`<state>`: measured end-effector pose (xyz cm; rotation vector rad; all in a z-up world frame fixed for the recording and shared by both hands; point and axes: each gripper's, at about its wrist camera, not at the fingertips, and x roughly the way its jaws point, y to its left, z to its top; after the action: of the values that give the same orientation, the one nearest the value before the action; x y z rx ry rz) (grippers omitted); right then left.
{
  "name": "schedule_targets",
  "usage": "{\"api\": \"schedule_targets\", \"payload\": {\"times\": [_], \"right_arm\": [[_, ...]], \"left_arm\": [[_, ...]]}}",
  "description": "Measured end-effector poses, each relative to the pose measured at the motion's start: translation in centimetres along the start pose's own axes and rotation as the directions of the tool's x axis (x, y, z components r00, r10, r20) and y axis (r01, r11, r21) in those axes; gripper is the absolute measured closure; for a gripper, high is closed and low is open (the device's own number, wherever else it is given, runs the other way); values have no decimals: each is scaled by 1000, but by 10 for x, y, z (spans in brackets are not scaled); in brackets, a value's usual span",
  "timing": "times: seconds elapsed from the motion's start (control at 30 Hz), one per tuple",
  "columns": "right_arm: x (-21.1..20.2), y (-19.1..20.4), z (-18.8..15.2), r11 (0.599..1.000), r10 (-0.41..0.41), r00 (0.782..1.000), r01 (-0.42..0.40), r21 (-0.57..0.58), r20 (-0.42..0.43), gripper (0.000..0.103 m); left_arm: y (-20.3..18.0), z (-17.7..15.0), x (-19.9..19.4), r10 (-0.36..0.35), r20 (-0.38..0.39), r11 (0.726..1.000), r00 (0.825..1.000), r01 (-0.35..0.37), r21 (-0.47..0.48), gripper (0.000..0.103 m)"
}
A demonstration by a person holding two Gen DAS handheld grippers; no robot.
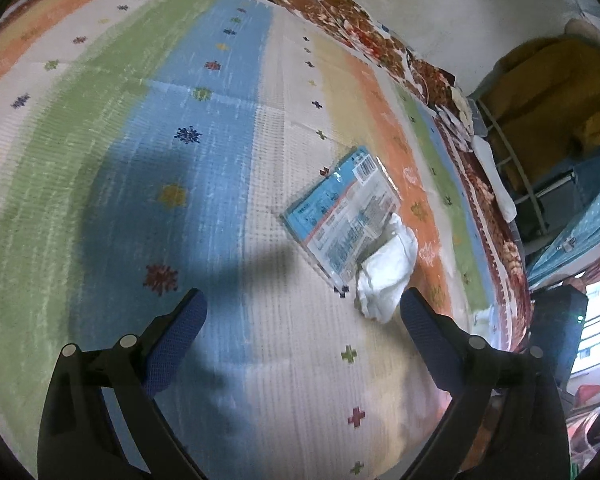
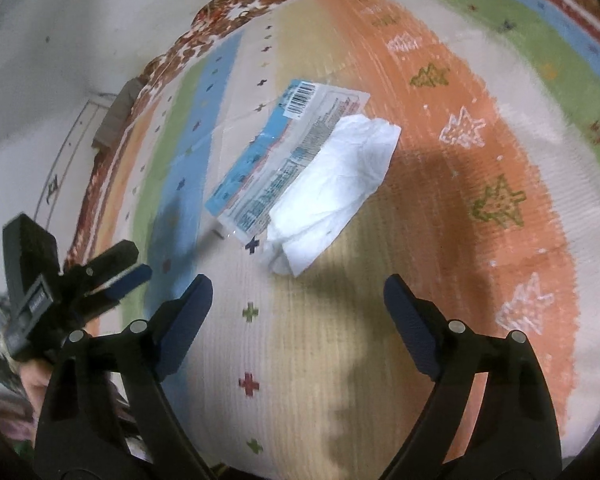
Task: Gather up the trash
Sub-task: 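Move both open tools toward the blue-labelled packet and white tissue on the bed, then grasp the blue-labelled packet with the left tool while right grasps the white tissue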
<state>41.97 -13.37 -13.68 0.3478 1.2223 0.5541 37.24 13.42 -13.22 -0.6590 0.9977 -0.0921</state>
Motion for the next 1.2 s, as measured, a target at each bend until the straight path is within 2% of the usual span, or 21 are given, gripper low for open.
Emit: {"api": "schedule_targets", "payload": {"times": [0.27,0.33,0.4,0.53,0.6,0.7,0.77,0.8,0.83,0.87,0.9,0.93,1.1,1.2], "right_arm": [[32,-11,11,993,64,997,-60,100,-32,31],[36,-16,13,986,103,994,-98,136,-26,32],[40,-19,15,979,122,992,-117,165,-22,39],[47,-20,20,981,101,995,-95,171,-26,49],[50,-20,22,981,88,996,-82,175,-27,58],[53,-22,24,983,64,997,-57,176,-31,71],[55,-23,26,984,42,998,-36,172,-35,79],[56,-25,27,984,41,998,-35,174,-36,83],[57,-26,28,984,37,999,-30,175,-39,85],[58,-26,30,985,32,999,-25,173,-43,92],[59,-27,31,985,33,998,-24,172,-46,97],[60,-28,32,985,34,998,-26,171,-48,98],[54,-20,35,992,22,999,-15,129,-50,101],[38,-5,34,999,-2,999,4,53,-36,102]], "left_arm": [[14,7,28,-73,3,997,997,73,-37,18],[16,8,37,-97,4,994,995,97,-42,21],[19,9,45,-125,8,991,992,125,-50,23],[22,15,53,-162,25,985,986,163,-55,32],[22,20,60,-167,26,984,986,169,-55,37],[18,25,70,-149,23,988,989,150,-42,49],[16,28,73,-128,19,991,992,128,-44,63],[15,29,75,-114,15,992,993,115,-46,66],[15,31,76,-99,11,994,995,100,-42,74],[13,32,77,-74,8,997,997,75,-29,80],[12,33,79,-64,-1,998,998,64,-20,95],[12,33,81,-64,-12,998,998,64,-19,103],[2,35,63,-28,-6,999,1000,28,14,103],[-5,36,41,3,13,999,1000,-3,44,103]]}}
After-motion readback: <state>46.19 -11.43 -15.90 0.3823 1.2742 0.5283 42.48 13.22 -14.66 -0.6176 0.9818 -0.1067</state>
